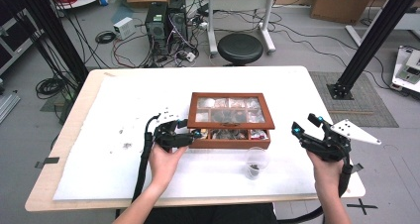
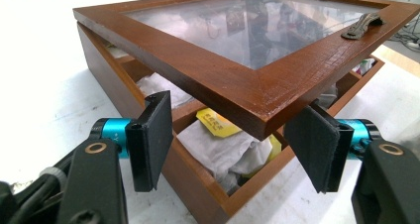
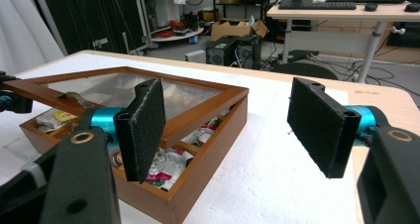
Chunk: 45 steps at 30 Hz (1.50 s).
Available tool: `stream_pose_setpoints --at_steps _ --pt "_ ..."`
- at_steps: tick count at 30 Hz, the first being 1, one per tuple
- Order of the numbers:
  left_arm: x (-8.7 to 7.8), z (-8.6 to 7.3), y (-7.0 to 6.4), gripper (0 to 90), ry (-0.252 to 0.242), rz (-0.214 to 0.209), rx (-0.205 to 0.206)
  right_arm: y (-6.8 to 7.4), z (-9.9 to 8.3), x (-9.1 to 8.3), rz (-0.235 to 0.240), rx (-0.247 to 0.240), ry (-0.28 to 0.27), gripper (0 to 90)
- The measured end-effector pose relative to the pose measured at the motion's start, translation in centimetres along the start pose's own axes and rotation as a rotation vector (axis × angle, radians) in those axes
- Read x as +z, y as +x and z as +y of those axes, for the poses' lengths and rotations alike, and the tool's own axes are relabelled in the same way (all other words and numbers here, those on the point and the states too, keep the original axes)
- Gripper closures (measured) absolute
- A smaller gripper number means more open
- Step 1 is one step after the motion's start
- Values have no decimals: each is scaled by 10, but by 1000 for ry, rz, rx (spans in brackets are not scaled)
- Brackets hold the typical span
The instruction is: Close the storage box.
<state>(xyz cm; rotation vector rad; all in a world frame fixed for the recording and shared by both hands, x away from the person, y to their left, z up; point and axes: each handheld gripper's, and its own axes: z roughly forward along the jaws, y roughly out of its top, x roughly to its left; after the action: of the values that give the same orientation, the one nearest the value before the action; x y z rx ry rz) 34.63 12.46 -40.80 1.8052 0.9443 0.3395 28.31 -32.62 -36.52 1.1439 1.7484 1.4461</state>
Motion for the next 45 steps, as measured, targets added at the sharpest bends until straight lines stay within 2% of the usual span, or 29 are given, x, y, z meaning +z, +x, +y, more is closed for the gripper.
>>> stream_pose_setpoints --at_steps 14,17,21,30,33,40,45 --pt "3 -16 -2 360 63 23 28 -1 -4 3 -4 3 15 314" --pt "2 -17 -2 365 62 20 32 -1 -4 3 -5 8 16 314" --pt "2 -19 -3 365 94 26 47 -2 -5 2 -6 8 20 314" --pt "4 -25 -2 365 120 13 48 -2 -7 0 -14 14 27 314" --pt "4 -26 -2 365 115 10 40 -1 -8 2 -9 8 29 314" --pt "0 -28 -2 365 132 3 59 -2 -9 2 -6 8 39 314" --pt "-9 -27 2 364 110 0 54 -3 -9 2 -10 10 42 314"
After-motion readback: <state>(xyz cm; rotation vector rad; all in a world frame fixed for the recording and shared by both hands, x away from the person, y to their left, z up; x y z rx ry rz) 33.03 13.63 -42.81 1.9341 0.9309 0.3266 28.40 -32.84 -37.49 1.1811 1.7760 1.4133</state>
